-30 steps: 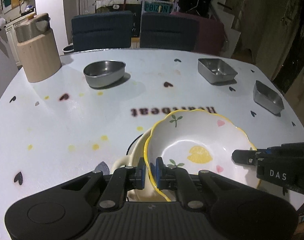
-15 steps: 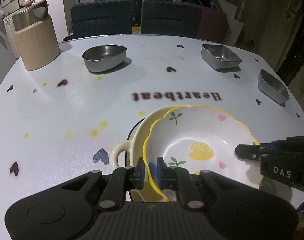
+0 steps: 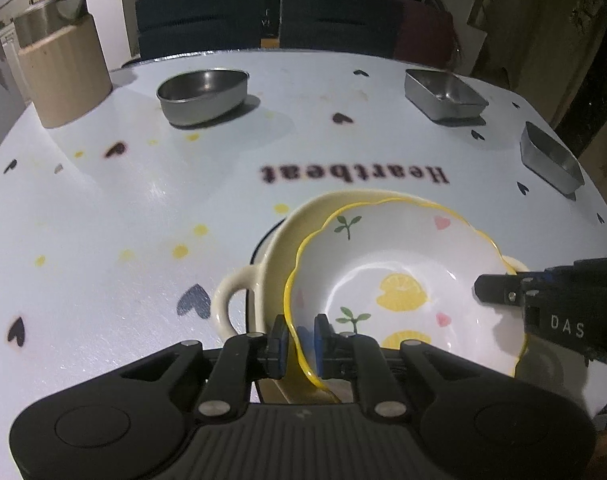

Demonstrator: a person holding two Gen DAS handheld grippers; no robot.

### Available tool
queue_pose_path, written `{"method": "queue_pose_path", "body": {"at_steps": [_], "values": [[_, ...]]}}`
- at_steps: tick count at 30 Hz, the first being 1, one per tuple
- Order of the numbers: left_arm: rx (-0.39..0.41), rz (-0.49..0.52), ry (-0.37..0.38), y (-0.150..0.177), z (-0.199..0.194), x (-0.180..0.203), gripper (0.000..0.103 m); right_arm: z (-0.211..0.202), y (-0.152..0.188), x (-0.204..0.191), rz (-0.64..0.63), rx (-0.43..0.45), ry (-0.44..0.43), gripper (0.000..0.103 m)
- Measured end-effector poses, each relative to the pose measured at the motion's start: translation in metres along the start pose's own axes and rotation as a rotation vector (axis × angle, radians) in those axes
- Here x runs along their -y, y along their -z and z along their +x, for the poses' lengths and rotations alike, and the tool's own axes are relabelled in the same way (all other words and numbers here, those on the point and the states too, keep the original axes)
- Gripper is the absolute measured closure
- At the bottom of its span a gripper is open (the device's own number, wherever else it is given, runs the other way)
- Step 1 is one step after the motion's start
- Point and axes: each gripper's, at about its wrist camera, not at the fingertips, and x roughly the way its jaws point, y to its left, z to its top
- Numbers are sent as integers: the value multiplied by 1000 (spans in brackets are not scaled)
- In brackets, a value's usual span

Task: Organize plates and bowls
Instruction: 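Carry the lemon dish with both grippers over the cream bowl, then lower the lemon dish into the cream bowl with both grippers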

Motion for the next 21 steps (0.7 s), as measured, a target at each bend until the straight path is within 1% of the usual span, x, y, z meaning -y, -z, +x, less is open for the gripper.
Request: {"method": "queue_pose_path", "body": {"at_steps": [6, 12, 21], "values": [[-24, 16, 8, 1, 3, 2, 88, 2, -1, 2, -2, -5, 10, 94], [1, 48, 10, 0, -2, 4, 88, 0, -3, 3, 3, 13, 23, 95], [3, 41, 18, 2, -6, -1, 89, 3, -2, 2, -4, -2, 18, 95]]}}
